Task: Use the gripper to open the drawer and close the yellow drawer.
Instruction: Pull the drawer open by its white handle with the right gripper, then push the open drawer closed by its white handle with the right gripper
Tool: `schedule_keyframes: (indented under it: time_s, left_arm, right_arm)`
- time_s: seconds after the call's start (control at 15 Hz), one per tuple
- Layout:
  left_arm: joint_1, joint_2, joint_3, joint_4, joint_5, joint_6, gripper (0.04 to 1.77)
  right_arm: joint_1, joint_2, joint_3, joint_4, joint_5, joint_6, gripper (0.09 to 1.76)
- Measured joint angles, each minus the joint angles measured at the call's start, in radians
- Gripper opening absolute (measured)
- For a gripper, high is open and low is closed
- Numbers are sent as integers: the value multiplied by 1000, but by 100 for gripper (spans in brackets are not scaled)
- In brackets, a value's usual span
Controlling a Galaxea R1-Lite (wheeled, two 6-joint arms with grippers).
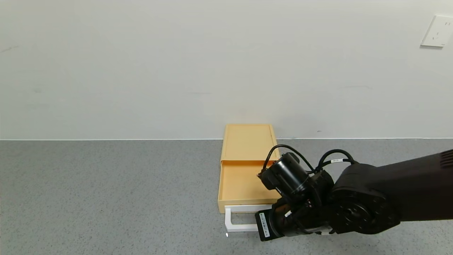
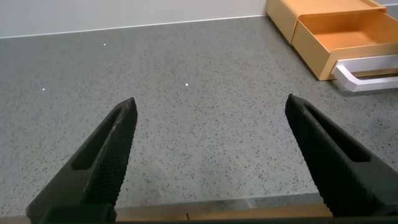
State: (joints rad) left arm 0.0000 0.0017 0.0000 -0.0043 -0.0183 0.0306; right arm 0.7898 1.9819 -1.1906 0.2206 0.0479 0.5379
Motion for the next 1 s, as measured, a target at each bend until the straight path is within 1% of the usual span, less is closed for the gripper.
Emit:
schedule_keyframes:
  time_s: [0.2, 0.4, 0.53, 0.73, 1.0]
  left_arm:
    - [0, 0, 0, 0, 0, 0, 172]
    - [0, 0, 0, 0, -1, 0, 172]
    - [0, -1, 0, 0, -2, 0, 172]
    - [0, -1, 0, 0, -4, 0, 172]
    - [0, -1, 0, 0, -5, 1, 172]
  right_arm:
    - [-3, -75, 9, 0, -1, -8, 11]
    - [-31, -167, 16, -7, -4, -56, 11]
    - [-83, -231, 18, -11, 8, -94, 11]
    - [-198, -316, 18, -25, 79, -139, 11]
    - [-335, -392, 34, -115, 188, -156, 11]
